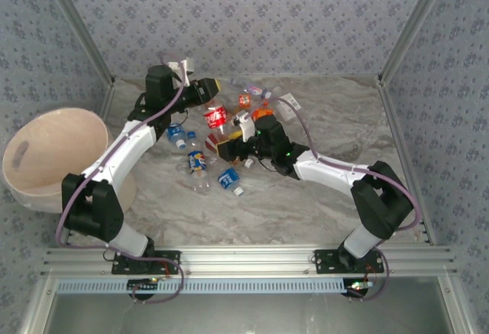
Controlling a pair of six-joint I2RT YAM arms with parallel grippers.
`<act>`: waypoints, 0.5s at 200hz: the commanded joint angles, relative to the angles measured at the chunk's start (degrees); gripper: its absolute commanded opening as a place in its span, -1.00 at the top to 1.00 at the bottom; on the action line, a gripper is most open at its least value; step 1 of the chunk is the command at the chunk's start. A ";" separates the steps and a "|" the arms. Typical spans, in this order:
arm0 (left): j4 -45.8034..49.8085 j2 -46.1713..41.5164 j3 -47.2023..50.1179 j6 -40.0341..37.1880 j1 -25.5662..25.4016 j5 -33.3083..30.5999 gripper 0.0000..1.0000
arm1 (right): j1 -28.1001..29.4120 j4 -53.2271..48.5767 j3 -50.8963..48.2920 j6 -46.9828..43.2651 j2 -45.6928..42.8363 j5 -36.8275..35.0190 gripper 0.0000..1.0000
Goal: Put the plastic bottles in the bin
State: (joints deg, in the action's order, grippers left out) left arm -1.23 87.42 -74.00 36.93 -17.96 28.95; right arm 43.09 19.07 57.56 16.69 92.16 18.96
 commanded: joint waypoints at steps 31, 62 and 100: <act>0.13 -2.07 -0.97 1.61 1.16 1.86 0.24 | -1.62 4.65 -3.10 -4.18 -6.22 0.03 -1.00; 3.69 -3.61 -2.30 -1.03 1.70 0.54 0.25 | -4.20 1.64 -5.78 -5.51 -14.19 0.26 -1.00; 9.40 -8.17 -3.47 -6.18 1.78 -4.51 0.25 | -6.87 0.70 -9.94 -5.44 -23.17 -14.05 -1.00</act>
State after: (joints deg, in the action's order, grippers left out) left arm 5.17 84.64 -74.19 34.87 -16.38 27.14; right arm 37.52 20.84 49.93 12.43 73.43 15.14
